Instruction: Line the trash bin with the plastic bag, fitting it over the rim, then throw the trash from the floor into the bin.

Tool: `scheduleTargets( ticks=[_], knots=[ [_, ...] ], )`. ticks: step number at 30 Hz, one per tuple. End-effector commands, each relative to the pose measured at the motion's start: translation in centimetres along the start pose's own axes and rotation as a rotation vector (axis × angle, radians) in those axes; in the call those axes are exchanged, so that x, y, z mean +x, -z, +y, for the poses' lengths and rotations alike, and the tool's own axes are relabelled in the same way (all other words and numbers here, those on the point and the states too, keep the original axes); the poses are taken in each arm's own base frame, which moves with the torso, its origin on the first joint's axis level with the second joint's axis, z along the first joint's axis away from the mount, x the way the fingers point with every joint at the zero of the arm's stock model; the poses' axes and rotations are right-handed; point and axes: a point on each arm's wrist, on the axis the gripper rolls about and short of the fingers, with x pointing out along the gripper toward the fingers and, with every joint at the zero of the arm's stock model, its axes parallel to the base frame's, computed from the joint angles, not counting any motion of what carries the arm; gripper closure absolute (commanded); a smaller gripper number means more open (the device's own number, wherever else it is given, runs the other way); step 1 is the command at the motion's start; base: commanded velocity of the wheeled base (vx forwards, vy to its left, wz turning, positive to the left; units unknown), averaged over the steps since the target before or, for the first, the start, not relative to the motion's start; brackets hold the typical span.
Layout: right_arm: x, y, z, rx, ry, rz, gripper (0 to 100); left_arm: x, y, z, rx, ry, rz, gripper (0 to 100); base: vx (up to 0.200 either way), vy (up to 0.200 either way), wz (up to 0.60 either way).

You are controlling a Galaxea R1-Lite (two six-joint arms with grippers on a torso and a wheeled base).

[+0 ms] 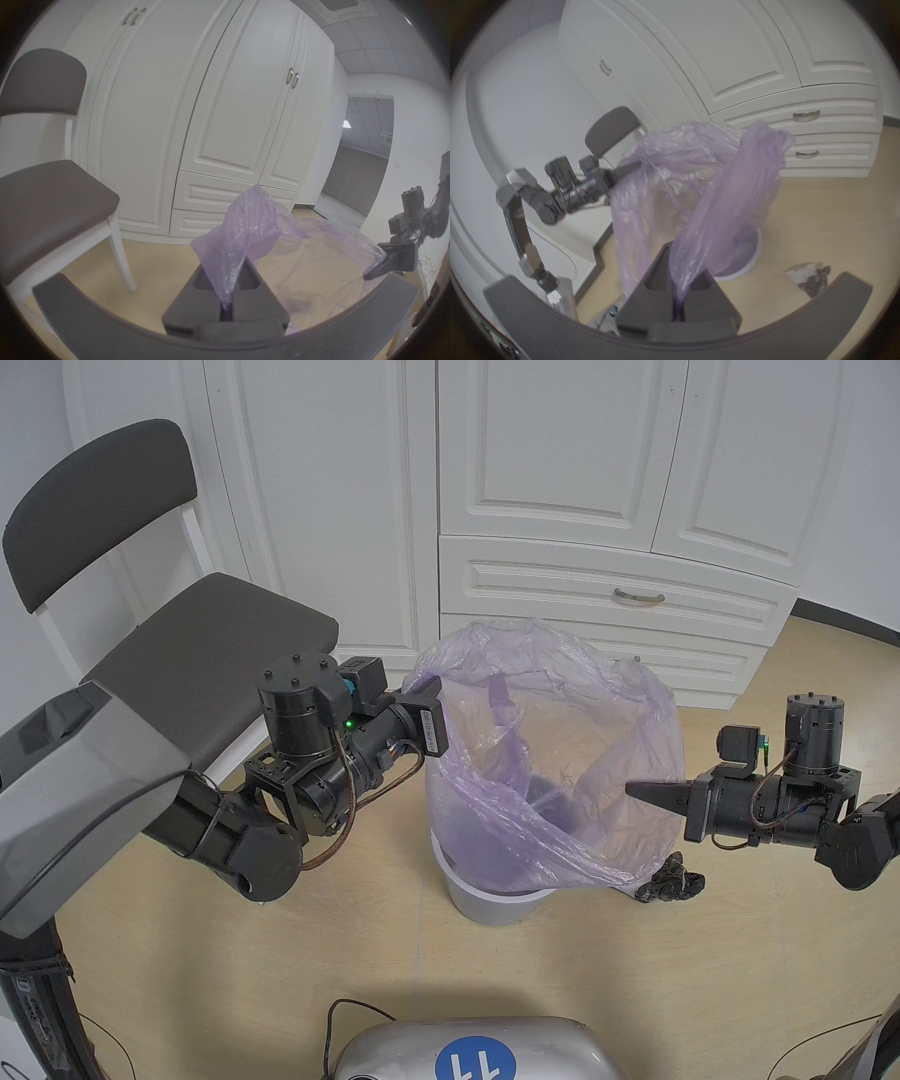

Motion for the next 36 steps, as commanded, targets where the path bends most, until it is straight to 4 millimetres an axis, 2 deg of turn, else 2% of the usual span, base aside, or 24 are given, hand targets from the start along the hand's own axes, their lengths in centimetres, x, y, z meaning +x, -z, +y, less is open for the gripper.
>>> scheduleTargets(
  ticks=[1, 4, 8, 15, 23, 33, 36],
  knots=[
    [-2.0, -1.2, -1.7, -0.09, 0.096, 0.011, 100, -0.3, -1.6, 2.9, 0.048, -0.078, -0.022, 100, 0.0, 0.0, 0.0],
    [-2.6, -1.5, -2.8, -0.119, 0.18, 0.028, 100, -0.8, -1.9, 3.9, 0.08, -0.107, -0.005, 100, 0.0, 0.0, 0.0],
    [-2.6, -1.5, -3.8, -0.153, 0.289, 0.044, 100, -1.2, -2.0, 4.2, 0.086, -0.117, 0.02, 100, 0.0, 0.0, 0.0],
    [-0.7, 0.0, -5.2, -0.242, 0.596, 0.14, 100, -1.6, -1.6, 4.2, 0.09, -0.112, 0.053, 100, 0.0, 0.0, 0.0],
    [-0.7, 0.2, -4.8, -0.263, 0.613, 0.151, 100, -1.6, -1.7, 4.4, 0.1, -0.118, 0.05, 100, 0.0, 0.0, 0.0],
    [-1.4, -0.4, -4.8, -0.281, 0.628, 0.131, 100, -1.1, -1.0, 5.1, 0.152, -0.139, 0.072, 100, 0.0, 0.0, 0.0],
    [-2.1, -0.6, -3.7, -0.301, 0.616, 0.116, 100, -1.1, -0.9, 4.8, 0.152, -0.131, 0.071, 100, 0.0, 0.0, 0.0]
  ],
)
